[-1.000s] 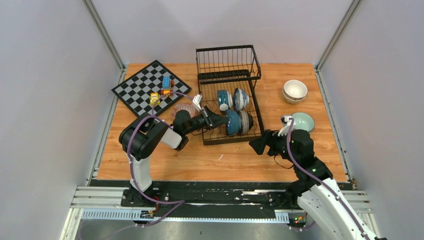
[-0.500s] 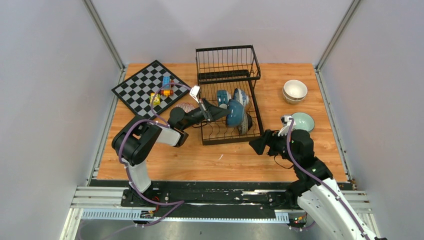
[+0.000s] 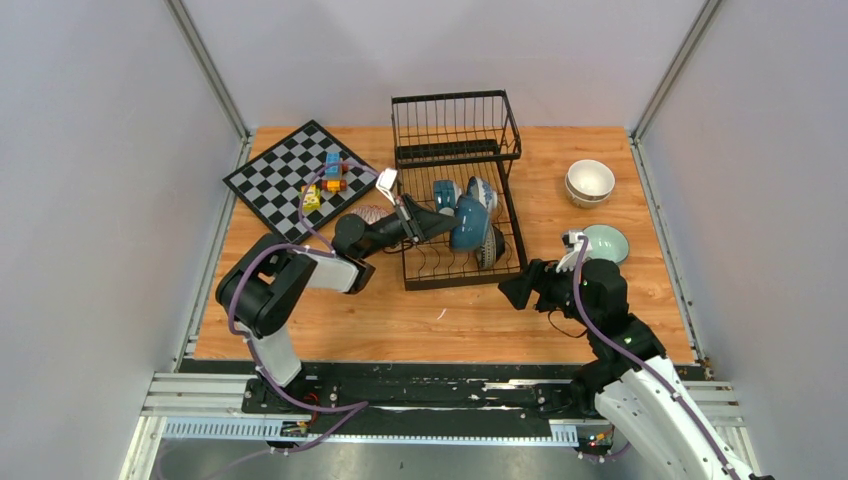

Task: Unload the bowls from the dish rack
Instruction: Pick up the bowl from the dish rack.

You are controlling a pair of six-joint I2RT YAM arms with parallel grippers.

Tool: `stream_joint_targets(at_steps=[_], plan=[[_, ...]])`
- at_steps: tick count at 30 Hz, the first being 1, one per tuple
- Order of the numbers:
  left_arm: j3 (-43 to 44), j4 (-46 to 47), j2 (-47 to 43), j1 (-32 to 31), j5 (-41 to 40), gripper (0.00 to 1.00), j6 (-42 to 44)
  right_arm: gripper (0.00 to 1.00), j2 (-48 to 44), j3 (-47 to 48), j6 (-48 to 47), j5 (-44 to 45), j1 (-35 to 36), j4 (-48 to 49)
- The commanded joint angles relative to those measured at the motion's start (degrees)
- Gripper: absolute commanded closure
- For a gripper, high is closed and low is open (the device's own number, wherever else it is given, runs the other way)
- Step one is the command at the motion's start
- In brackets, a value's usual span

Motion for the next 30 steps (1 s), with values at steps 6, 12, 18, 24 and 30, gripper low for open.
stream_joint_targets(at_steps=[6, 12, 18, 24, 30], plan=[[-2.5, 5.4, -4.5, 0.2, -1.5, 1.0, 1.4, 0.15, -0.9, 1.4, -0.6, 0.5, 0.8, -1.7], [-6.0, 4.9, -7.7, 1.1, -6.0, 1.0, 0.6, 0.15, -0.9, 1.5, -0.6, 0.6, 0.7, -1.7], [-8.3, -1.0, -12.7, 1.0, -11.0, 1.0, 1.1, 0.15, -0.5, 2.0, -0.3, 0.9, 0.8, -1.3], [-9.6, -6.7, -18.4, 1.0, -13.8, 1.0, 2.7, 0.15, -0.2, 2.9, -0.1, 0.7, 0.8, -1.2], [-10.8, -13.0, -23.4, 1.0, -14.9, 1.0, 2.3, 0.15, -0.2, 2.9, 0.7, 0.6, 0.8, -1.1]])
